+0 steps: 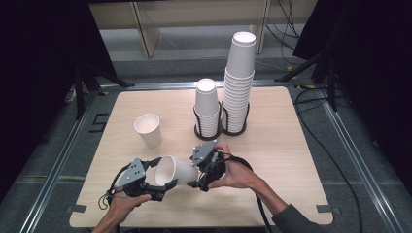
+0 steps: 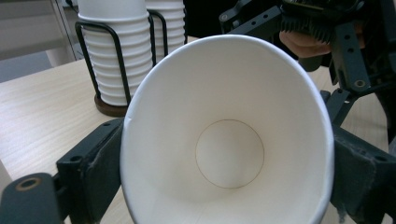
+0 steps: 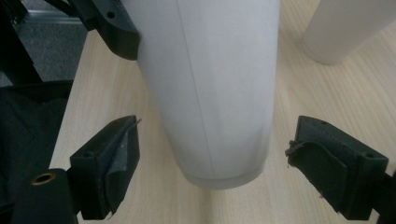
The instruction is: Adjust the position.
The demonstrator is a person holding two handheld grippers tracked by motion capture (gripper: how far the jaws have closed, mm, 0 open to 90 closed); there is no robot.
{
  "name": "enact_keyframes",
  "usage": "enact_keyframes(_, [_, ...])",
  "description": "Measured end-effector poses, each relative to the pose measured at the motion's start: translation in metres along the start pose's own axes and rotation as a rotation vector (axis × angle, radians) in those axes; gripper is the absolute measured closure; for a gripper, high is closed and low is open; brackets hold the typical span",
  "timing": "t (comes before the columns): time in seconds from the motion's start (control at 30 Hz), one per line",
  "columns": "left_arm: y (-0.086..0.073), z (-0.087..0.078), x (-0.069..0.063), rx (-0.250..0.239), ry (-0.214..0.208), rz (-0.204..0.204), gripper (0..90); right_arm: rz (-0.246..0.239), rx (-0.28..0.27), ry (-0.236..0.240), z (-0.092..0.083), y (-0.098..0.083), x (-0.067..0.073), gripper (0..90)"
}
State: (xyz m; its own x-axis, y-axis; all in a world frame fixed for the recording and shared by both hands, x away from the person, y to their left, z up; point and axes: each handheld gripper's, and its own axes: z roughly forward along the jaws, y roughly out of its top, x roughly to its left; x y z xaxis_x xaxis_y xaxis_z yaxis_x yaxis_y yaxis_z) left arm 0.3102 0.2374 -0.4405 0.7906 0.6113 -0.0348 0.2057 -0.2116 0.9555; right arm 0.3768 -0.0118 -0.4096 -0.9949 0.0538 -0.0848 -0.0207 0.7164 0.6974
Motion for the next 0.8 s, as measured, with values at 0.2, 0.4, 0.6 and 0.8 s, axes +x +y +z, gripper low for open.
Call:
enact_keyframes(0.2, [0.001, 0.001, -0.001, 0.038, -0.002, 0.016, 9.9, -0.030, 0.041, -0.011, 0.008, 0.004, 0.006, 15.9])
enact_keyframes(0.4, [0.004, 0.001, -0.006, 0.048, -0.017, 0.029, 9.9, -0.068, 0.047, 0.000, 0.015, 0.006, 0.009, 15.9])
enact_keyframes(0.6, [0.005, 0.004, -0.009, 0.069, -0.039, 0.044, 9.8, -0.085, 0.049, 0.005, 0.022, 0.009, 0.013, 15.9])
enact_keyframes(0.8, [0.007, 0.004, -0.012, 0.052, -0.061, 0.052, 9.7, -0.078, 0.056, 0.026, 0.028, 0.008, 0.016, 17.0])
